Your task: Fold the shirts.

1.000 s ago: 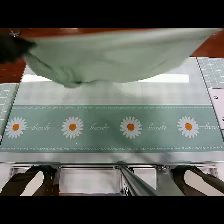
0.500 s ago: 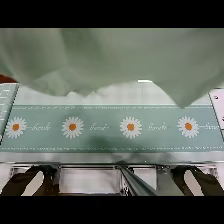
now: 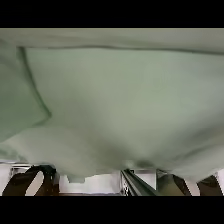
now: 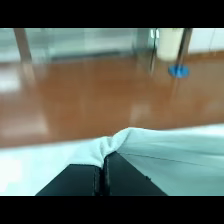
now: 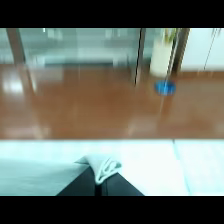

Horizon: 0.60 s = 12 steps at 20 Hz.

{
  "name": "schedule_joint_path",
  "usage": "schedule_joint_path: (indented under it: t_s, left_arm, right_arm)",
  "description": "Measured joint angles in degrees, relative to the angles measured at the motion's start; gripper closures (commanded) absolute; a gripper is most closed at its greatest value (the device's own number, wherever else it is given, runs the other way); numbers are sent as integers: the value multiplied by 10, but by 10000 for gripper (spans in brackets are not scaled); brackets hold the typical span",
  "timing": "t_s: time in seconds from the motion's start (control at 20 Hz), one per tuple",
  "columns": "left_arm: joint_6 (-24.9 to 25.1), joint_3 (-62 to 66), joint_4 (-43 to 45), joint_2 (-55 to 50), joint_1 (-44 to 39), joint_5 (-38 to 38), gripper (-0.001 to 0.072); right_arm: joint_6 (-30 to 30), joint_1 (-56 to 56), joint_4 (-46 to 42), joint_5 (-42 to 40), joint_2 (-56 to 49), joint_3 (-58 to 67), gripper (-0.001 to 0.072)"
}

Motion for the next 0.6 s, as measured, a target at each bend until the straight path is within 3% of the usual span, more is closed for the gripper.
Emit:
schedule_joint_path:
  t_s: [0.2,0.4,0.6]
  left_arm:
    - [1,-126,-32,-22,-1,23,686]
    - [20,-261,-84,-82,-23,117,686]
    - [25,-322,-103,-202,-53,220,686]
  right_arm:
    - [0,0,17,4,3,-119,693]
    - [-16,0,48,-71,-28,-278,693]
    - [-54,0,93,-175,-137,-367,693]
